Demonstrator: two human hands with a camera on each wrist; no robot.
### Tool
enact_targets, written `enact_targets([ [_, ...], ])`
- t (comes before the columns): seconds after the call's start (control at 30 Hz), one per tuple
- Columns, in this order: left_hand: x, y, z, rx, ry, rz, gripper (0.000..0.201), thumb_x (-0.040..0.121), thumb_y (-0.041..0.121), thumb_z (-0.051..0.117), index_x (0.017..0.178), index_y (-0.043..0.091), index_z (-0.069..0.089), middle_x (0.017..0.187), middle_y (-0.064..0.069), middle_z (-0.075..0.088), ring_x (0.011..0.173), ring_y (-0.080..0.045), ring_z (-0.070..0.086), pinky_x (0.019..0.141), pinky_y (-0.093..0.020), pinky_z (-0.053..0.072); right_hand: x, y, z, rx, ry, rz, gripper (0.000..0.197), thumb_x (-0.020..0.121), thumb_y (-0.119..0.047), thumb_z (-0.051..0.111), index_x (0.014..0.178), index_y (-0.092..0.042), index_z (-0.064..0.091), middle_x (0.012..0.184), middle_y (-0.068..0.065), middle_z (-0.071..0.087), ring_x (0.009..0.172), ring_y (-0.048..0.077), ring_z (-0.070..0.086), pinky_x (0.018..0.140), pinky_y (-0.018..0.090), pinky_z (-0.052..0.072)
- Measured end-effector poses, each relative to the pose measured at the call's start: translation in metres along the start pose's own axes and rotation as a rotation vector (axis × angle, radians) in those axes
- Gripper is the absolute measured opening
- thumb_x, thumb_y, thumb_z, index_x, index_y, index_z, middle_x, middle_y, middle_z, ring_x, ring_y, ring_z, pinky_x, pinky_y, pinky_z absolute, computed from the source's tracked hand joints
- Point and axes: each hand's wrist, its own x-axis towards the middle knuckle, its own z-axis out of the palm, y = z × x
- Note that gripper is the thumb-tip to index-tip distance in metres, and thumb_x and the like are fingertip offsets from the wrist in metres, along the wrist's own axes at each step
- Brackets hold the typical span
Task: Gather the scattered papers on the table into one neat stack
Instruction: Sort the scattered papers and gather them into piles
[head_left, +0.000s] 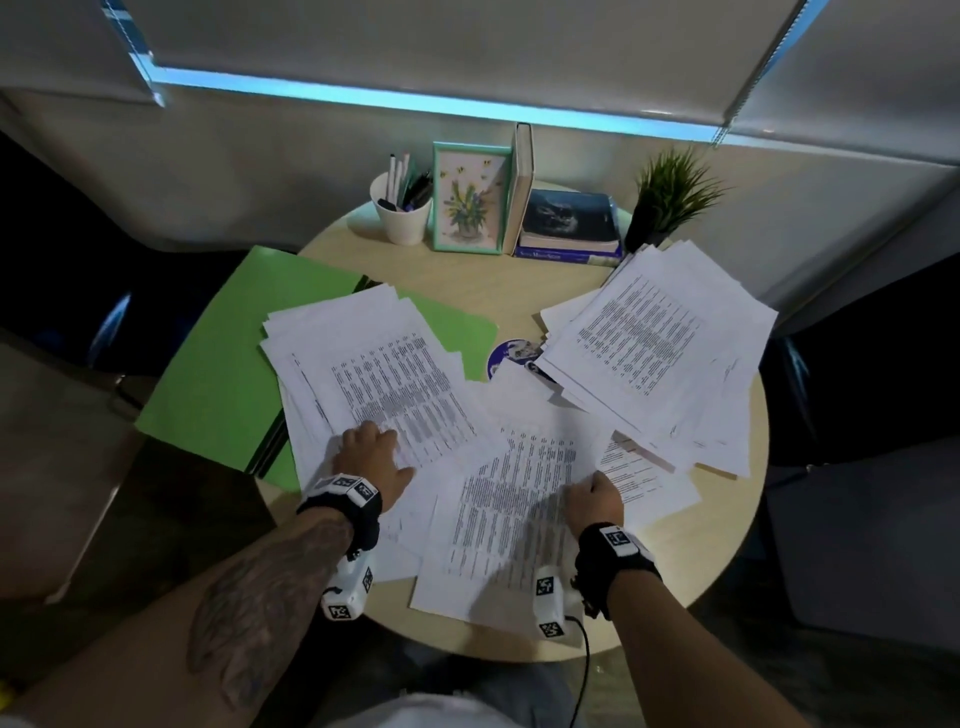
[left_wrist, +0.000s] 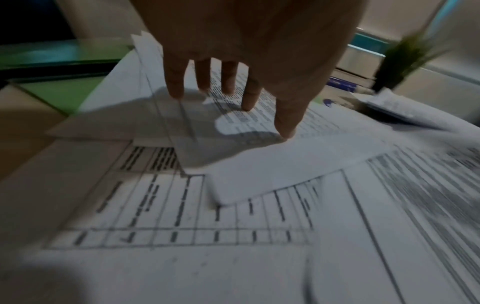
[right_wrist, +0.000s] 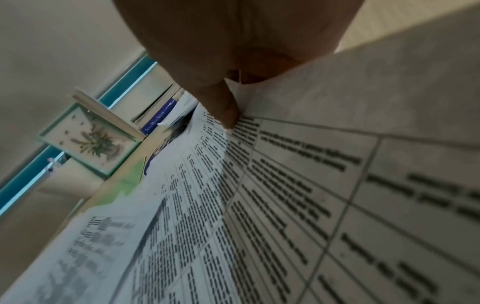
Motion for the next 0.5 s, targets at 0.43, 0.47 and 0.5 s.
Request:
enact_targets([
  [0.43, -0.017, -0.013, 0.017, -0.056, -0.06, 0.069, 0.082, 0.084, 0.055, 0.06, 0.15, 0.026, 0.025, 0.162, -0.003, 0.008, 0.147, -0.035, 0.005, 0.12, -0.048, 0.009, 0.001, -0.018, -0.001, -0.16, -0.126, -0.109, 0.007, 0.093, -0.01, 0.05, 0.087, -0.006, 0.05, 0.089, 0.012, 0.057, 0.081, 0.026, 0.053, 0.07, 0.026, 0.039],
  [0.47, -0.018, -0.015, 0.018, -0.078, -0.028, 0.068, 0.08, 0.084, 0.054, 0.06, 0.15, 0.025, 0.025, 0.162, -0.003, 0.009, 0.147, -0.033, 0.007, 0.12, -0.048, 0.01, 0.002, -0.019, 0.0, -0.169, -0.134, -0.115, 0.007, 0.093, -0.011, 0.05, 0.088, -0.007, 0.05, 0.092, 0.014, 0.058, 0.083, 0.027, 0.053, 0.072, 0.027, 0.04],
  [0.5, -0.018, -0.017, 0.017, -0.103, 0.021, 0.032, 0.081, 0.084, 0.054, 0.061, 0.15, 0.023, 0.025, 0.162, -0.004, 0.009, 0.148, -0.032, 0.007, 0.12, -0.047, 0.011, 0.001, -0.021, 0.0, -0.175, -0.146, -0.12, 0.006, 0.094, -0.01, 0.049, 0.091, -0.006, 0.052, 0.095, 0.015, 0.059, 0.085, 0.028, 0.054, 0.073, 0.027, 0.04],
])
